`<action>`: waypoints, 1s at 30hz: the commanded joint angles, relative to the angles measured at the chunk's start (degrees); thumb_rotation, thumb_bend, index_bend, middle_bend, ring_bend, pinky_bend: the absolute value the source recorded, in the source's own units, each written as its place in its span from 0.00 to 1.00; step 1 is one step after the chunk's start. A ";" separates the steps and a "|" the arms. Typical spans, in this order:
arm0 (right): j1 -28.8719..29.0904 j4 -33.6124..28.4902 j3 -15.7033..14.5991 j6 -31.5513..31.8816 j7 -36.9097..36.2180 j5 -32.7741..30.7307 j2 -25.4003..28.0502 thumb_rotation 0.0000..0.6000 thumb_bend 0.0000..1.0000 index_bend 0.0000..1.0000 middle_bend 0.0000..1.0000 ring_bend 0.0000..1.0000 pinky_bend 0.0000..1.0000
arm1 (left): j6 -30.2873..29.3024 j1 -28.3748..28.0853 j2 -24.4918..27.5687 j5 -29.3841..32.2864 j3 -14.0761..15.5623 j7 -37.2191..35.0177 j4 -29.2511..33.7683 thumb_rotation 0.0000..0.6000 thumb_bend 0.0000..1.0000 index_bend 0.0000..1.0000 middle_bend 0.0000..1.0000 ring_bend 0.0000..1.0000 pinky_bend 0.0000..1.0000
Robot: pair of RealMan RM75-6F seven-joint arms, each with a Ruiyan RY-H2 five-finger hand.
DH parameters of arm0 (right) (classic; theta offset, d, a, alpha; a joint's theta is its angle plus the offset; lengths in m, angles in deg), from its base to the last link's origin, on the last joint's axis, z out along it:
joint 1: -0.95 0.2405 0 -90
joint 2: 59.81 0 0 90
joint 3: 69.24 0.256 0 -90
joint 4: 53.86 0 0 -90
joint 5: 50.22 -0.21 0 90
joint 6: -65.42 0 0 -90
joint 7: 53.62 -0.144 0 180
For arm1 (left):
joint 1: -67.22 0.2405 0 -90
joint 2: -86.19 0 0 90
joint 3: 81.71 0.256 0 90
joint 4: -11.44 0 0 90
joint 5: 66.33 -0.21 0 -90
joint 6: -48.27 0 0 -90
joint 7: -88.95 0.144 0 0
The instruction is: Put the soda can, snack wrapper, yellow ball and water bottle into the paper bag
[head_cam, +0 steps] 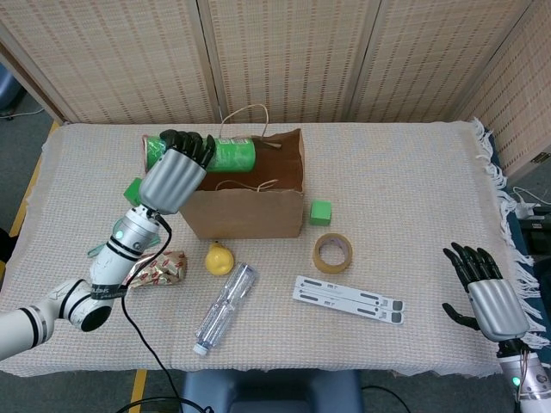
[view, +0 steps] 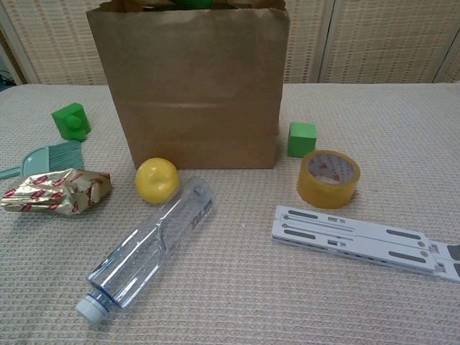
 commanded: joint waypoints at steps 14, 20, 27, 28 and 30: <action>-0.12 0.16 -0.04 0.46 0.06 0.27 -0.18 1.00 0.13 0.00 0.00 0.00 0.00 | -2.35 -0.45 -1.62 -1.25 1.00 0.51 2.14 1.00 0.39 0.00 0.00 0.00 0.12; -0.14 0.16 -0.10 0.35 0.19 0.16 -0.14 1.00 0.13 0.00 0.00 0.00 0.00 | -5.97 2.38 -0.95 3.85 -1.24 -1.91 5.83 1.00 0.39 0.00 0.00 0.00 0.12; -0.14 0.08 -0.33 0.40 0.21 0.60 -0.01 1.00 0.13 0.00 0.00 0.00 0.00 | -13.00 9.24 4.32 14.21 -6.45 -9.92 15.40 1.00 0.45 0.03 0.00 0.00 0.14; -0.16 0.08 -0.36 0.44 0.19 0.65 -0.02 1.00 0.13 0.00 0.00 0.00 0.00 | -13.96 10.47 5.44 15.08 -6.77 -11.21 16.71 1.00 0.46 0.04 0.00 0.00 0.15; -0.20 0.05 -0.43 0.44 0.26 0.71 -0.03 1.00 0.13 0.00 0.00 0.00 0.00 | -16.23 13.72 8.25 16.73 -7.02 -14.15 19.40 1.00 0.46 0.06 0.00 0.00 0.17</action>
